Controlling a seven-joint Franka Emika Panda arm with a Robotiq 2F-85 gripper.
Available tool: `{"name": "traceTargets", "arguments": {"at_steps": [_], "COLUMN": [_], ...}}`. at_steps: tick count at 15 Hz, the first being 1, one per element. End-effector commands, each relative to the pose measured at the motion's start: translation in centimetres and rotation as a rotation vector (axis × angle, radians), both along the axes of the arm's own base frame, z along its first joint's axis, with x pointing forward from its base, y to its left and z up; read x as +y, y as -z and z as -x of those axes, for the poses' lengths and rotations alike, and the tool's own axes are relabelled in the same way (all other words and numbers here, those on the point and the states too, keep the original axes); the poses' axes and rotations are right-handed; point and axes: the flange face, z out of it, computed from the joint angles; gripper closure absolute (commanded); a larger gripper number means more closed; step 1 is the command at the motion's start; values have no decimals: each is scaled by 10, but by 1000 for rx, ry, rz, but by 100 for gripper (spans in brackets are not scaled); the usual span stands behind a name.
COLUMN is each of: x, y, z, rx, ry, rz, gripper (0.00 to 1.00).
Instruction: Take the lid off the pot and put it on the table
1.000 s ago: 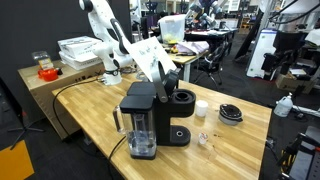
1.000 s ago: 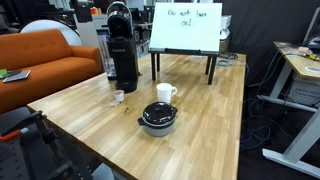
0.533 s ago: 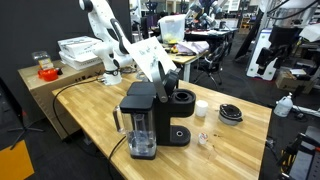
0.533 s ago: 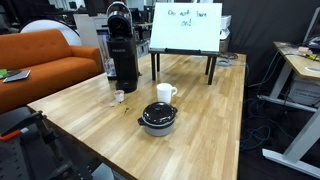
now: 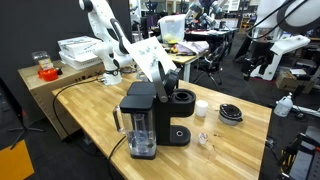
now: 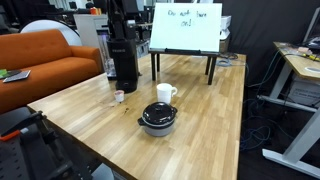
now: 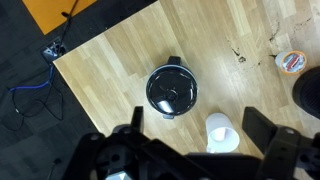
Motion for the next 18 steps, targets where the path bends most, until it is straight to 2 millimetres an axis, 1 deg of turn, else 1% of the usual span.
{"name": "traceTargets", "arguments": {"at_steps": [1, 2, 3, 5, 6, 11, 15, 18], "x": [-15, -21, -14, -21, -21, -20, -29, -39], "y": [20, 26, 20, 29, 30, 29, 28, 31], "z": [-34, -42, -27, -38, -41, -41, -44, -50], "rx": [10, 14, 18, 29, 30, 27, 17, 14], "ry": [31, 39, 23, 35, 35, 34, 61, 81], "rz": [-10, -10, -14, -17, -17, -17, -51, -27], "gripper": [0, 0, 0, 0, 0, 0, 0, 0]}}
